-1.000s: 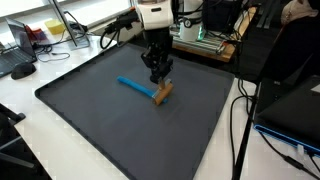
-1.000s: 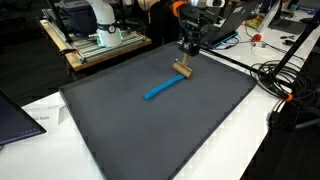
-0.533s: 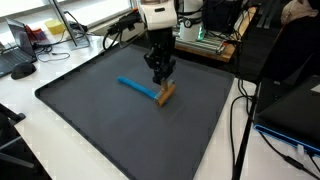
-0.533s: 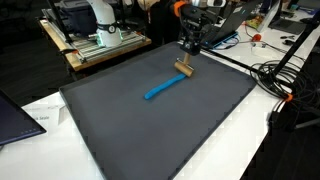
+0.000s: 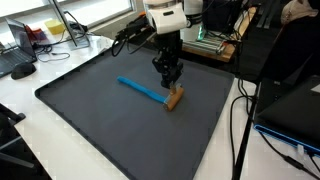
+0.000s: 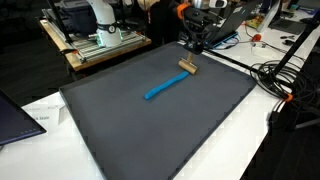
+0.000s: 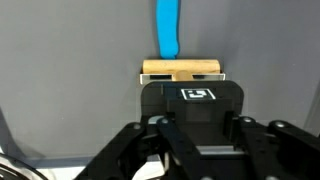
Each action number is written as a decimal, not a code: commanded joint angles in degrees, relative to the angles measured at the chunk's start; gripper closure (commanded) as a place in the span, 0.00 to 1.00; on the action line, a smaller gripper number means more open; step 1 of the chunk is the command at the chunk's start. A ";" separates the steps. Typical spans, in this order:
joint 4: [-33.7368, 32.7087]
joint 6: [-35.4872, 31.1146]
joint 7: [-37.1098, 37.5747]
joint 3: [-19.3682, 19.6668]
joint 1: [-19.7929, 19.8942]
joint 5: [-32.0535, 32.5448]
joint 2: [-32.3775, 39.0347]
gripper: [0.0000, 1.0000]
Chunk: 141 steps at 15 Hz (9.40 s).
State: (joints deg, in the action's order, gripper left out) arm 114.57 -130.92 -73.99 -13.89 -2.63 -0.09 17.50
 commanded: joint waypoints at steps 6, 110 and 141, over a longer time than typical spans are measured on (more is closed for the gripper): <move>0.10 0.56 -4.26 -1.20 0.83 -9.64 -3.79 0.78; -41.05 38.31 121.18 9.33 -30.81 40.98 23.62 0.78; -25.10 19.55 88.61 9.94 -5.86 11.45 9.75 0.78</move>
State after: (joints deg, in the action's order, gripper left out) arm 82.75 -106.95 18.64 -3.94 -11.15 16.09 32.33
